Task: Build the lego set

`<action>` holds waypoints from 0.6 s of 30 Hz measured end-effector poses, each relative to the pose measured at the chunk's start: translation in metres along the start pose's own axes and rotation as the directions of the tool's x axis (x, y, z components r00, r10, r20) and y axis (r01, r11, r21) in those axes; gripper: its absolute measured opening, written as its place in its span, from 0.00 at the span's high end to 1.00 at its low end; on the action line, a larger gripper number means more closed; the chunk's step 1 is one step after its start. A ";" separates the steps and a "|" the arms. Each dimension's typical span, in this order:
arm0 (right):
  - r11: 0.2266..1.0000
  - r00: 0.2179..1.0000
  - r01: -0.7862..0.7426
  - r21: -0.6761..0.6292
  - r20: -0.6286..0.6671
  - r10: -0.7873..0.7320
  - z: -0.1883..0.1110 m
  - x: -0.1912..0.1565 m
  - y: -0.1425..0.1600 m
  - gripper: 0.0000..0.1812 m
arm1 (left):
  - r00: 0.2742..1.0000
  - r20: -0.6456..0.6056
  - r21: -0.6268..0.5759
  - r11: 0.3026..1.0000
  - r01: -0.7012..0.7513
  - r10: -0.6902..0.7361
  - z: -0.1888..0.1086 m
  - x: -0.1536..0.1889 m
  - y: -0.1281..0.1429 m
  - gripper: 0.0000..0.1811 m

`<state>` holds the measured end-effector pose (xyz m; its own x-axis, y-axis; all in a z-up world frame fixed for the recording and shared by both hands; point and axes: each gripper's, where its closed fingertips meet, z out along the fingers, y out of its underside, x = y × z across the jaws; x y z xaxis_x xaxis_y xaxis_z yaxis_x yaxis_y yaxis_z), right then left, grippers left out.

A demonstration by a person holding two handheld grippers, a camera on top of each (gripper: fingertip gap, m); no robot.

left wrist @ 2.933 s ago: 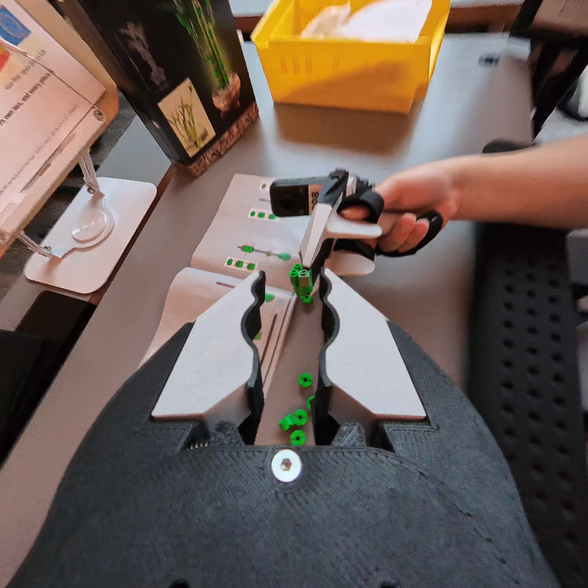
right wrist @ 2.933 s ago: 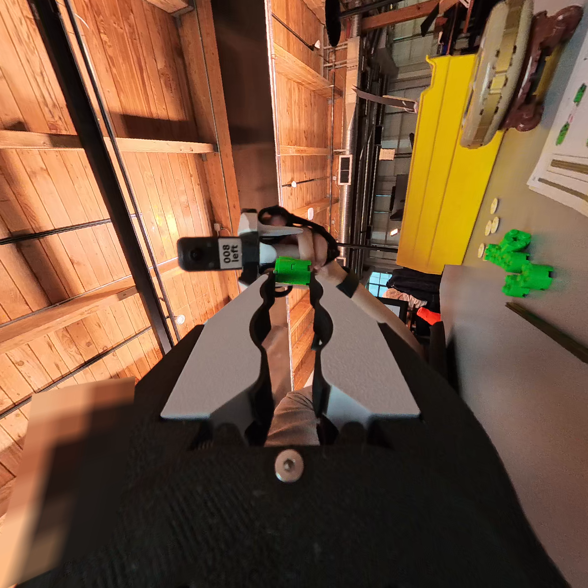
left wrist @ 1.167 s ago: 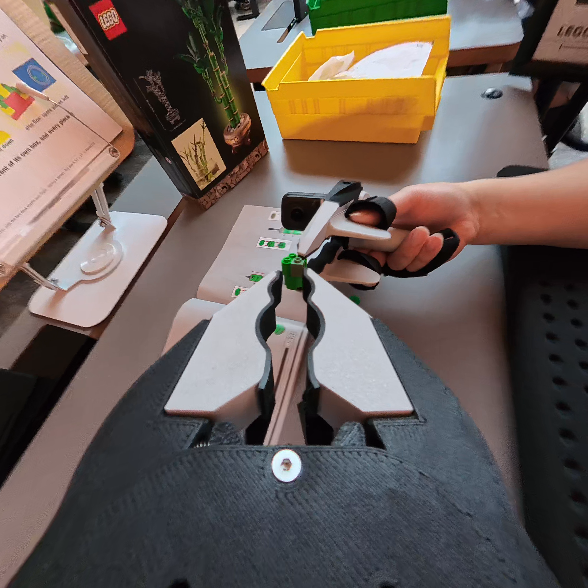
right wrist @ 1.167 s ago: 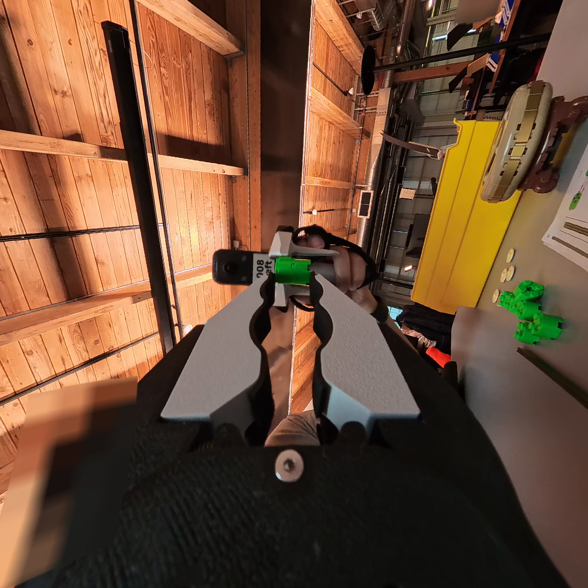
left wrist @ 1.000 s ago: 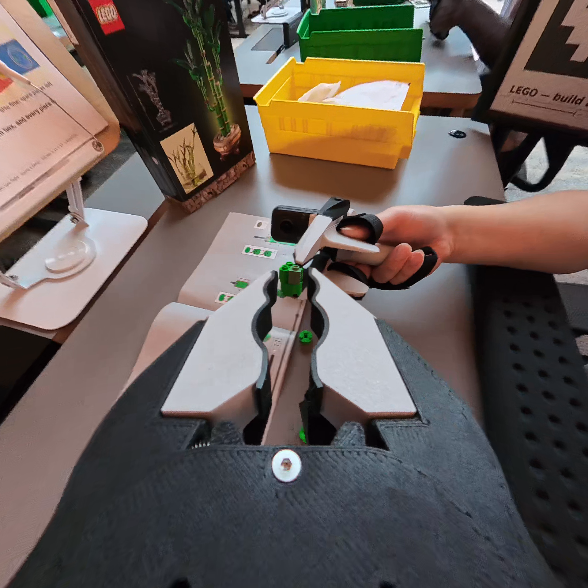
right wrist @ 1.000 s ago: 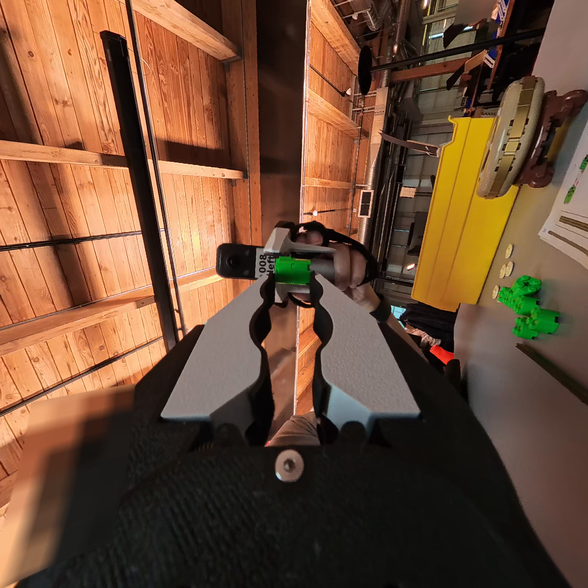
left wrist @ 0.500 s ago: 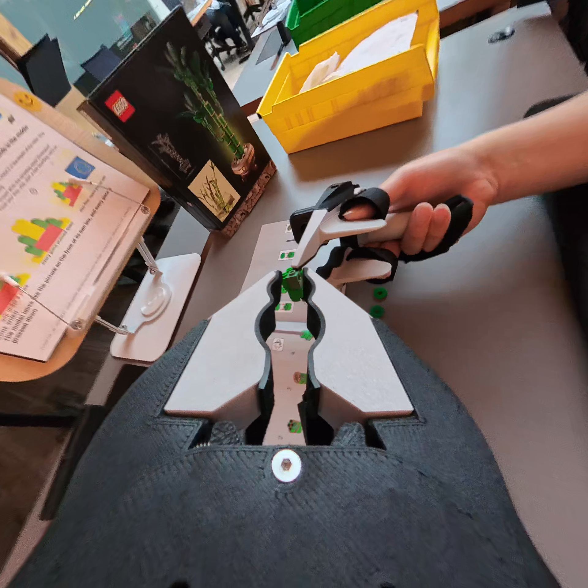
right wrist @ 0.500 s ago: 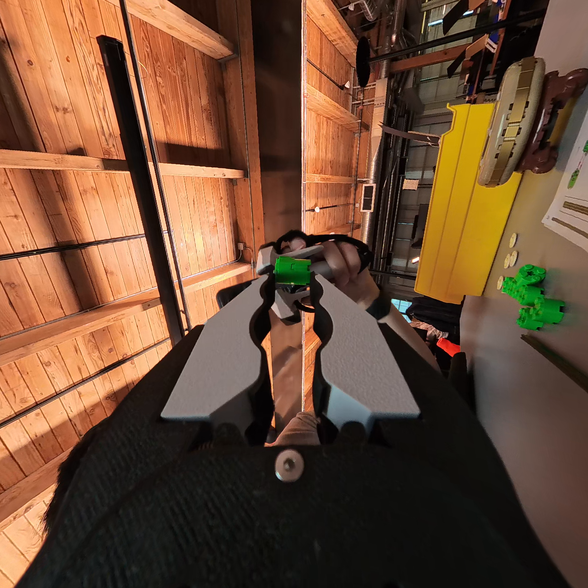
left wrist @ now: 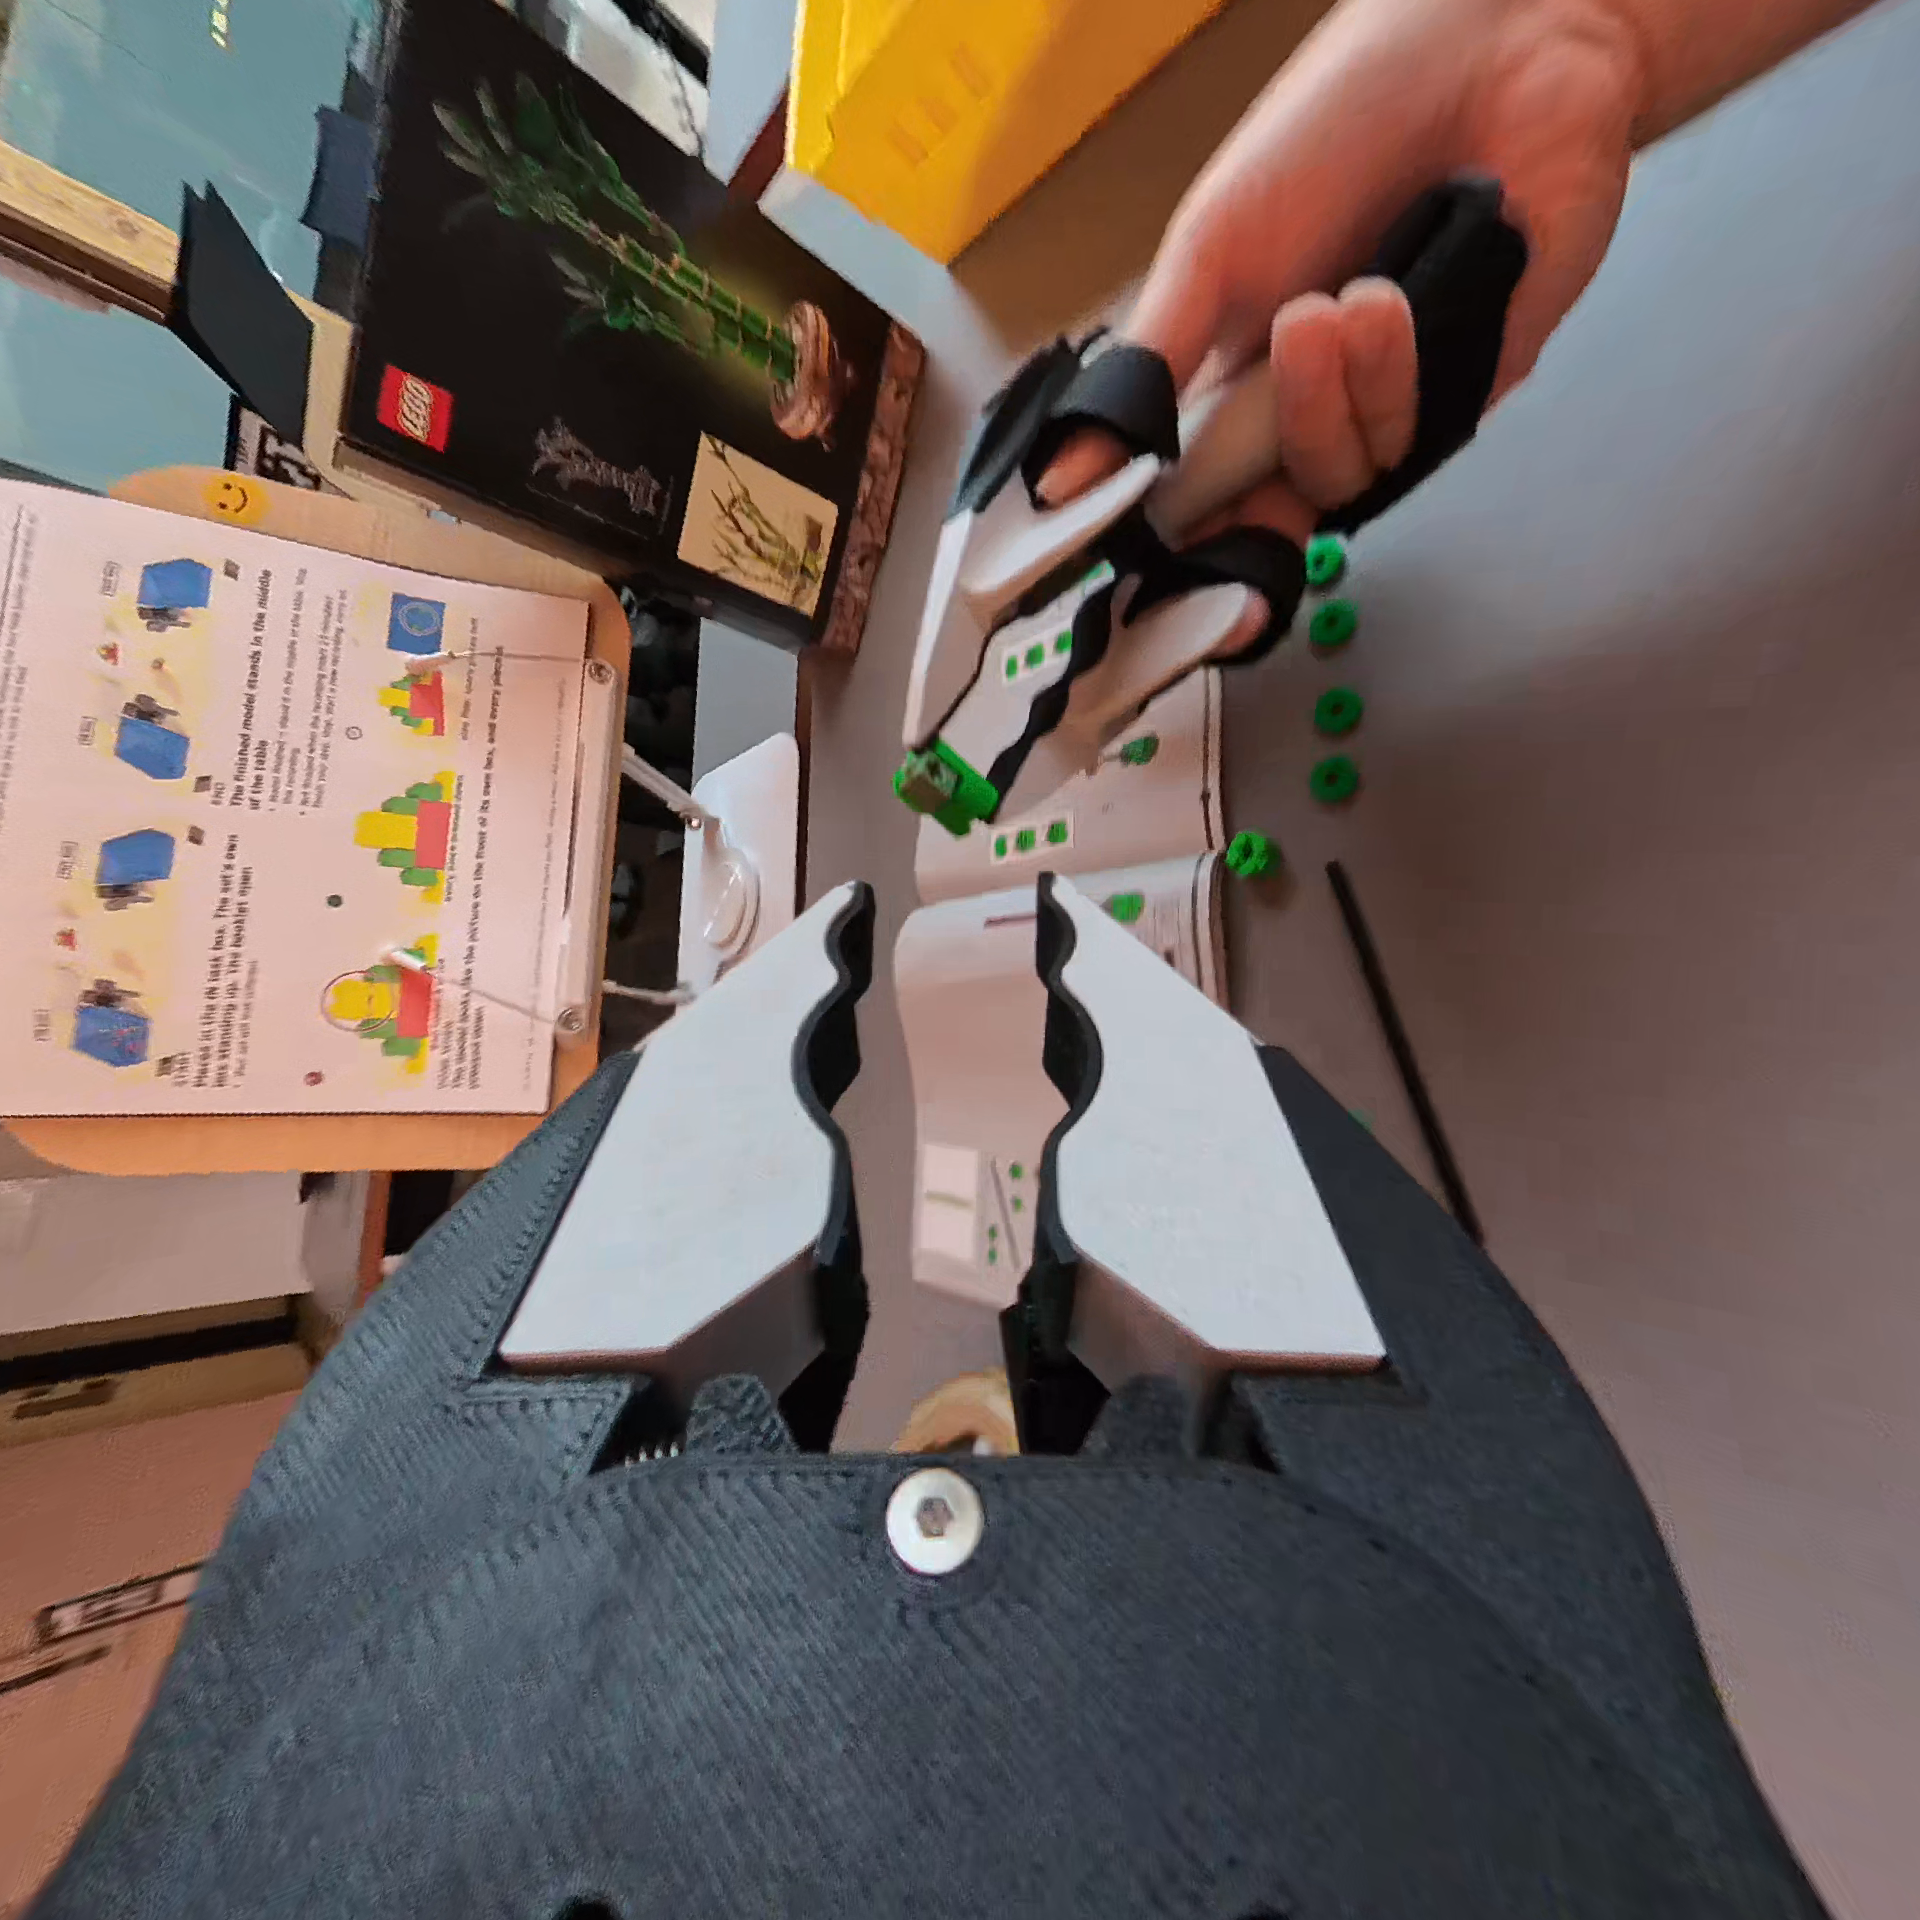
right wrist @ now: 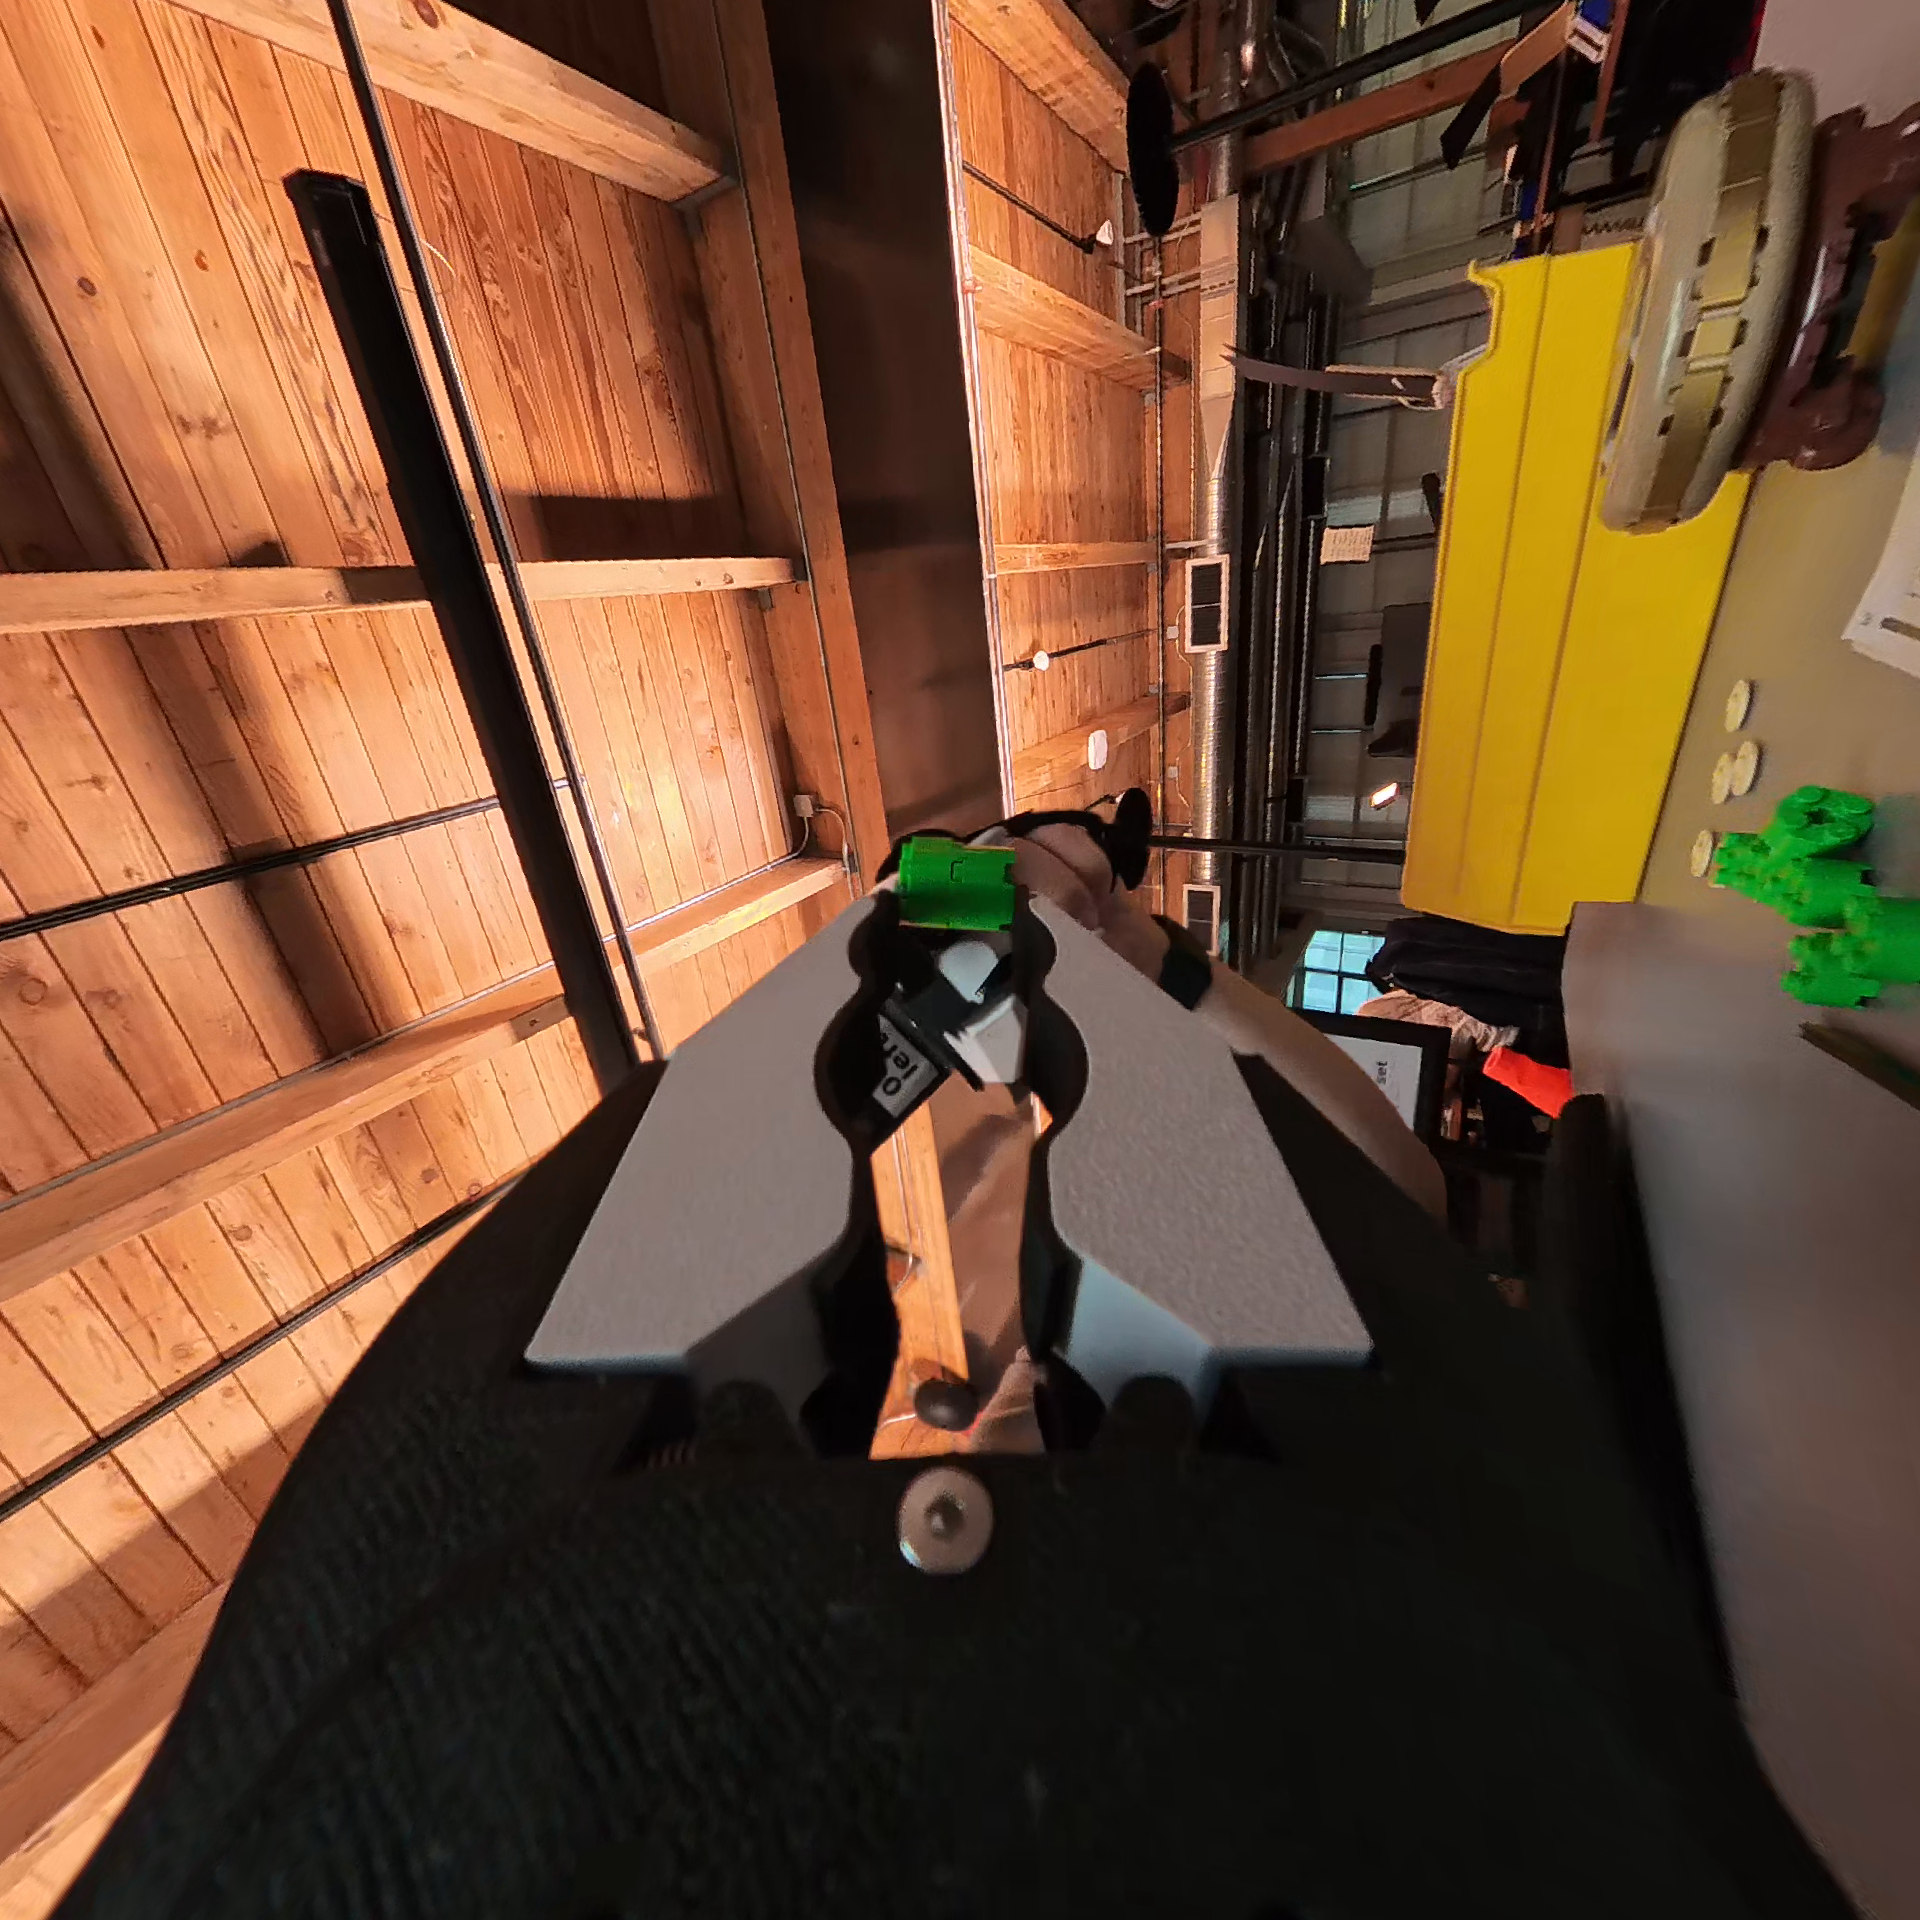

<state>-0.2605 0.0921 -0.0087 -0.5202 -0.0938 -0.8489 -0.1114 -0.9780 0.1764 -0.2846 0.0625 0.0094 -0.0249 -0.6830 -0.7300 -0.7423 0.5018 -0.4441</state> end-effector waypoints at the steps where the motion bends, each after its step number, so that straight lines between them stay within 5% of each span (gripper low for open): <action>1: 1.000 1.000 -0.006 -0.006 -0.003 0.006 0.002 -0.002 0.001 0.90 | 1.000 0.000 -0.032 0.999 -0.013 0.013 -0.005 -0.004 0.002 0.83; 12: 0.998 0.982 -0.027 -0.048 0.184 0.036 0.069 -0.067 0.028 0.90 | 0.996 -0.043 -0.026 0.996 0.081 -0.082 -0.078 -0.074 -0.051 0.95; 18: 0.993 0.964 0.085 -0.078 0.257 -0.063 0.097 -0.102 0.045 0.89 | 0.904 -0.084 -0.139 0.903 0.406 -0.419 -0.095 -0.101 -0.067 0.97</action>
<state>-0.2949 0.0754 0.1347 -0.7123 0.0186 -0.7017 -0.0888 -0.9940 0.0639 -0.2961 0.0477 0.1622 0.2322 -0.8722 -0.4305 -0.7737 0.1026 -0.6252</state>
